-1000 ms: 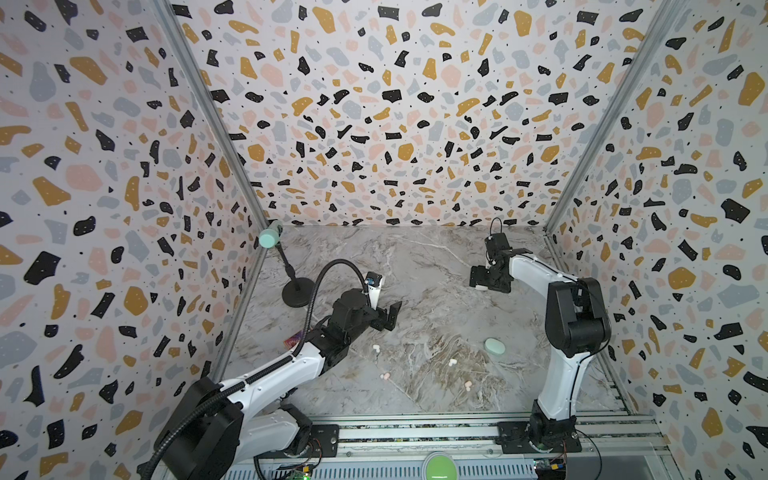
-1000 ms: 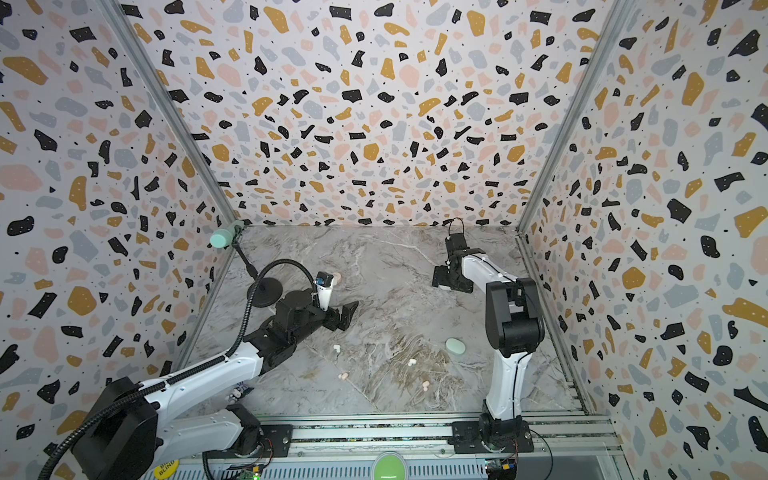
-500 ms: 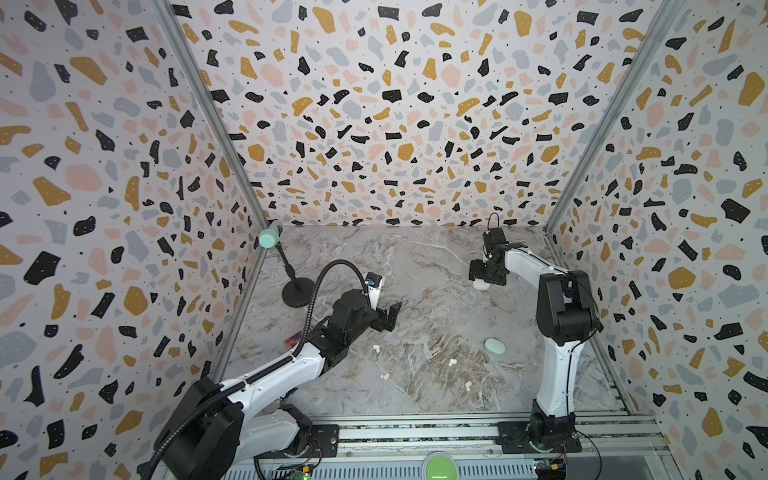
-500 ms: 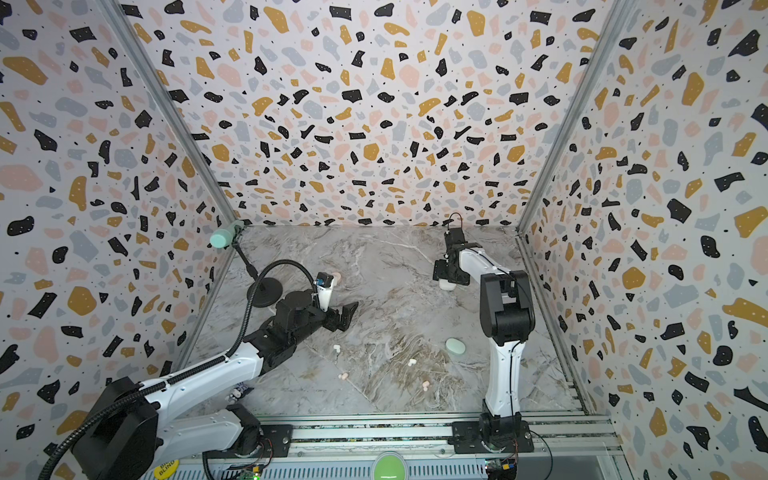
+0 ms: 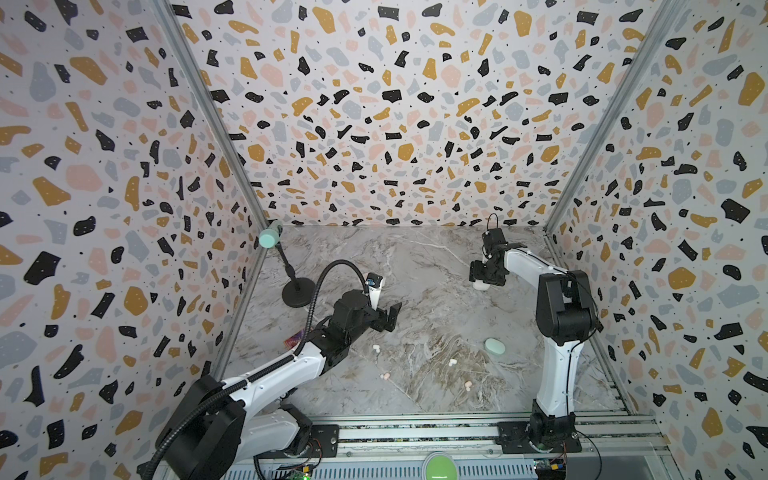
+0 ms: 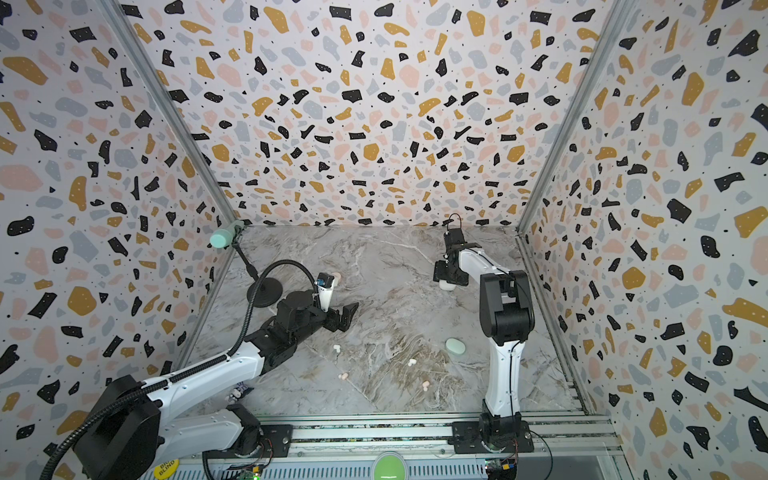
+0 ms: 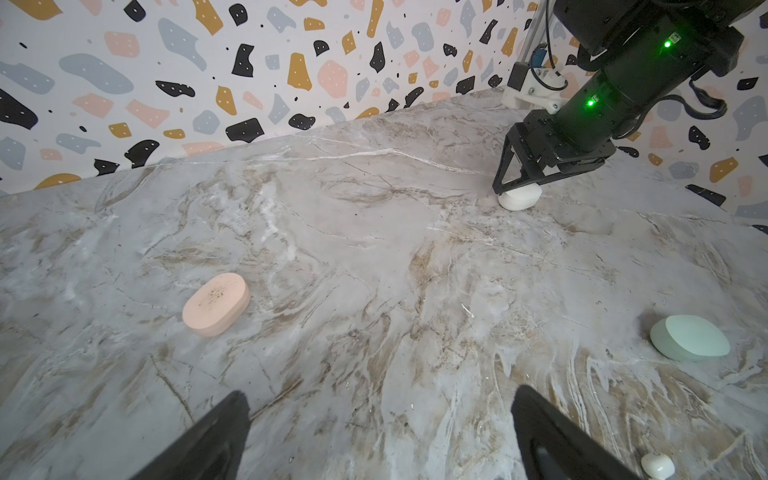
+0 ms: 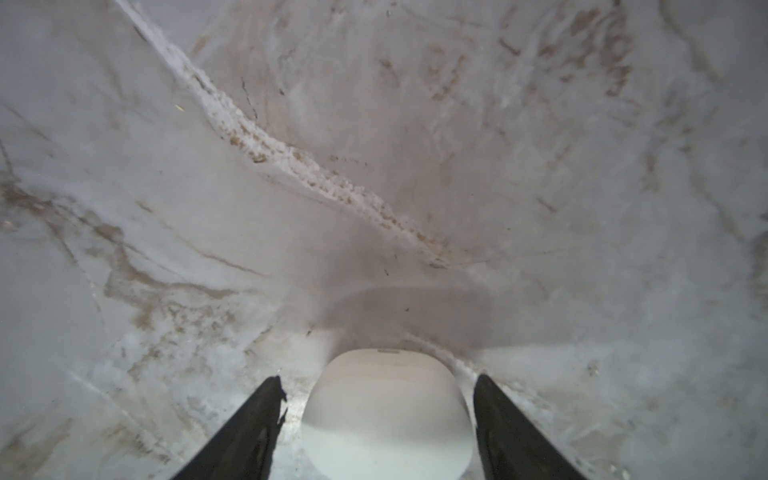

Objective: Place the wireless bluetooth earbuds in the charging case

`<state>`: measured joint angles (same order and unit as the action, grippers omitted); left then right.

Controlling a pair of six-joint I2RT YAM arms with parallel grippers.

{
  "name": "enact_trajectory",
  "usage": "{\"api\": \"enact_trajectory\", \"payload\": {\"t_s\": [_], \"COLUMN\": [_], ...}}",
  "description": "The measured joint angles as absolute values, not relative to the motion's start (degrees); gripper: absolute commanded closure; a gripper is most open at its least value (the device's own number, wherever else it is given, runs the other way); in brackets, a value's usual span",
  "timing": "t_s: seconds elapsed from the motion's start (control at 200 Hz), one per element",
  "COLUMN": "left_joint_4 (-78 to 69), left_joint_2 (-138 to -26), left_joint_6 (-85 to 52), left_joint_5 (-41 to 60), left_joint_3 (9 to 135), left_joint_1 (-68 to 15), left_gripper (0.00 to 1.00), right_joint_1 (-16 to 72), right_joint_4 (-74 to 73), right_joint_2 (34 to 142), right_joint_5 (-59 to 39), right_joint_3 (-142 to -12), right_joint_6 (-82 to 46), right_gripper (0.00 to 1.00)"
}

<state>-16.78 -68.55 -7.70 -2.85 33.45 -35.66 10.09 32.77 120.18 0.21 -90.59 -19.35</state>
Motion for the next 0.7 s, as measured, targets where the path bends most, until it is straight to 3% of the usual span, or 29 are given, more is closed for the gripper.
{"api": "enact_trajectory", "payload": {"t_s": [0.441, 0.701], "left_joint_4": [-16.8, -16.8], "left_joint_2": [-68.6, -68.6], "left_joint_6": [-7.7, -7.7], "left_joint_5": [-2.7, -2.4], "left_joint_3": [33.5, 33.5], "left_joint_1": [-35.7, -35.6], "left_gripper": [0.0, 0.0], "right_joint_1": [10.1, 10.1], "right_joint_4": [33.1, 33.7], "right_joint_2": [120.5, 120.6], "right_joint_5": [0.2, 0.2], "right_joint_3": [-90.6, -90.6], "right_joint_6": [-19.1, -18.9], "right_gripper": [0.36, 0.31]}}
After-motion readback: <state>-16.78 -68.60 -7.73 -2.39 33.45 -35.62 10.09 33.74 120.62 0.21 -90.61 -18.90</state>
